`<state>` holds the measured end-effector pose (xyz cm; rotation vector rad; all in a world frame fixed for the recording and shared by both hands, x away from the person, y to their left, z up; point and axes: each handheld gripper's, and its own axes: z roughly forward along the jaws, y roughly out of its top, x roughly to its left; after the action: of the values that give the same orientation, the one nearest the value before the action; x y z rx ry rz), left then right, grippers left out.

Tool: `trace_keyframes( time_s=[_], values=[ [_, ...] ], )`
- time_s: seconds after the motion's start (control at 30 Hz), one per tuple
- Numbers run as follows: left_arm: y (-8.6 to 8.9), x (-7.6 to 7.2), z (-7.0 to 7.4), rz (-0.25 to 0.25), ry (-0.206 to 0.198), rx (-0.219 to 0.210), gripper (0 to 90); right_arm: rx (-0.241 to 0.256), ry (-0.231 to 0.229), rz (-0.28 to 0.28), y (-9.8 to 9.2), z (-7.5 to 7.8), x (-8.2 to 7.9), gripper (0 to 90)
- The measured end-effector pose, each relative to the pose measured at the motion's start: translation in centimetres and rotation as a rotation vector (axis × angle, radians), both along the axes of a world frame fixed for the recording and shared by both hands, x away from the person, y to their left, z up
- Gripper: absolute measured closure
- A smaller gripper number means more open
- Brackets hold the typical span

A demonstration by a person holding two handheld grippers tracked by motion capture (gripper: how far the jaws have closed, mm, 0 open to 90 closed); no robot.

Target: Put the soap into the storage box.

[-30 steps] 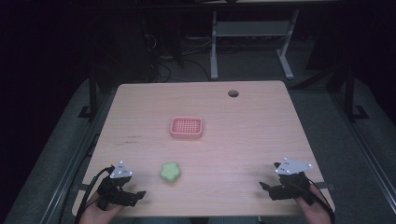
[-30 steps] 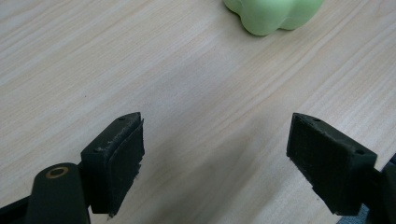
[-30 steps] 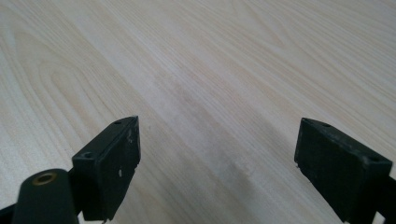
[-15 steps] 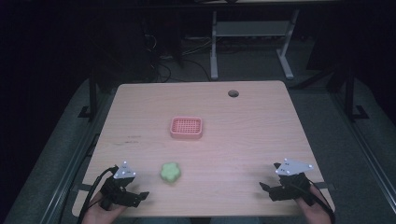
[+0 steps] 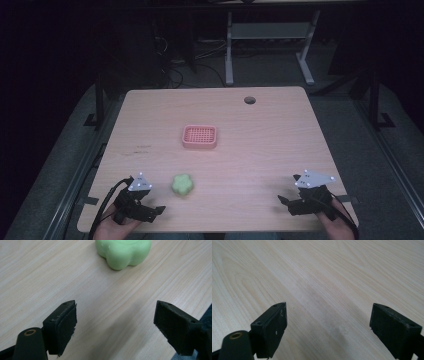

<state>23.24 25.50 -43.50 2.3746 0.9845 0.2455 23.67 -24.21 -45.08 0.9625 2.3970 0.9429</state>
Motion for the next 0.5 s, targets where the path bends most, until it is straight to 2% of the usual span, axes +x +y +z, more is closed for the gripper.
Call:
trace_keyframes(
  time_s=[0.2,0.5],
  values=[
    [-0.6,0.3,0.1,-0.019,0.008,0.008,18.3,-0.002,0.0,0.001,0.0,0.0,0.0,13.8],
    [-1.8,0.9,0.6,-0.047,-0.001,0.027,18.3,-0.003,-0.002,0.002,0.0,0.0,0.0,13.8]
  ],
)
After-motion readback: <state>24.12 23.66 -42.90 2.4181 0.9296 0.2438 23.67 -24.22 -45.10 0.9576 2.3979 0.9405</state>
